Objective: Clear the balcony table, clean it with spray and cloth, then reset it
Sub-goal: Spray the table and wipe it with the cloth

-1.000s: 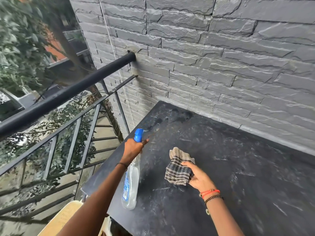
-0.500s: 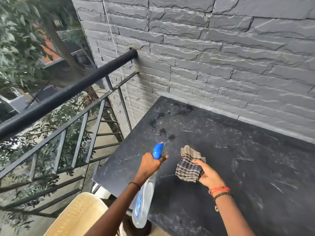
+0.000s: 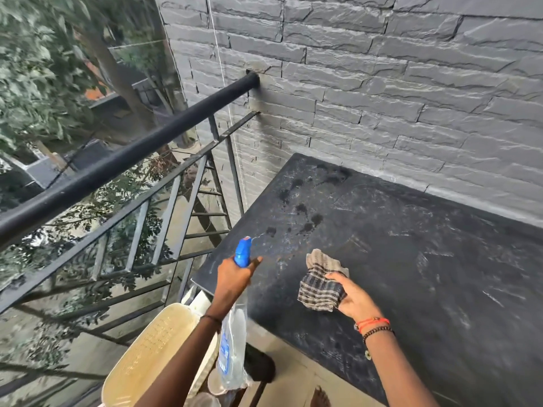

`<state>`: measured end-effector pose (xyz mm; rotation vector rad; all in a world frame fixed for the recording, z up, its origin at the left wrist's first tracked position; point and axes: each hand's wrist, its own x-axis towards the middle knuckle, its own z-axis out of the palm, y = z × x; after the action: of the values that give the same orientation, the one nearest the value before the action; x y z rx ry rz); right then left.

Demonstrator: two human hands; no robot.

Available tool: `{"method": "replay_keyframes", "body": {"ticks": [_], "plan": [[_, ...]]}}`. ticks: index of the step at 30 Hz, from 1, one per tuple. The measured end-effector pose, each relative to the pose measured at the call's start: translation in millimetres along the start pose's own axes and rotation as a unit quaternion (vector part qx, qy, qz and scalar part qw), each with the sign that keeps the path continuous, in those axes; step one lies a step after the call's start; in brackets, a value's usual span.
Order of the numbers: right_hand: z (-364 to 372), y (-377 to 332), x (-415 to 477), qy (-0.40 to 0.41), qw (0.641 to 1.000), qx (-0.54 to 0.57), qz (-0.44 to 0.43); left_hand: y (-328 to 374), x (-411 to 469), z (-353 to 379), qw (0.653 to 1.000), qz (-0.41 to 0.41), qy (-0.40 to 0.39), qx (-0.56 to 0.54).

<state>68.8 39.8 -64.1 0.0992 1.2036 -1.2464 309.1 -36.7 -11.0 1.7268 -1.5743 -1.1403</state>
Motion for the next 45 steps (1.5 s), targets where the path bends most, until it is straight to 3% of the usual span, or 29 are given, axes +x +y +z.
{"method": "replay_keyframes", "body": {"ticks": [4, 12, 18, 26, 27, 28, 29, 31, 32, 33, 38, 40, 43, 45], "plan": [[16, 16, -7, -0.003, 1.0, -0.016, 0.005, -18, -7, -16, 1.0, -0.01, 0.015, -0.009], [27, 34, -14, -0.01, 0.999, -0.04, 0.012, -44, -32, -13, 0.999, -0.027, -0.045, 0.002], [23, 37, -14, 0.002, 0.997, -0.071, -0.008, -55, -51, -1, 0.99, -0.011, -0.137, 0.025], [24, 32, -3, 0.033, 0.966, -0.246, -0.077, -58, -42, -21, 0.985, 0.01, -0.171, -0.037], [26, 33, -2, 0.045, 0.946, -0.305, -0.102, -58, -38, -27, 0.984, 0.009, -0.167, -0.059], [28, 36, 0, 0.076, 0.903, -0.398, -0.141, -57, -34, -33, 0.985, 0.008, -0.158, -0.074], [28, 41, 4, 0.134, 0.827, -0.513, -0.189, -58, -29, -39, 0.986, 0.008, -0.143, -0.081], [25, 53, 5, 0.213, 0.624, -0.693, -0.293, -58, -17, -51, 0.99, 0.012, -0.1, -0.099], [23, 60, 7, 0.203, 0.561, -0.735, -0.321, -59, -11, -57, 0.991, 0.014, -0.073, -0.11], [18, 68, 11, 0.176, 0.535, -0.758, -0.33, -59, -4, -62, 0.992, 0.012, -0.046, -0.121], [7, 102, 28, 0.131, 0.526, -0.767, -0.344, -60, 31, -84, 0.988, 0.001, 0.07, -0.135], [17, 116, 29, 0.134, 0.504, -0.768, -0.372, -59, 45, -90, 0.987, 0.001, 0.081, -0.137], [42, 139, 36, 0.098, 0.514, -0.784, -0.333, -57, 64, -92, 0.988, 0.001, 0.085, -0.126], [65, 158, 43, 0.06, 0.497, -0.797, -0.338, -57, 76, -93, 0.989, 0.004, 0.084, -0.119]]}}
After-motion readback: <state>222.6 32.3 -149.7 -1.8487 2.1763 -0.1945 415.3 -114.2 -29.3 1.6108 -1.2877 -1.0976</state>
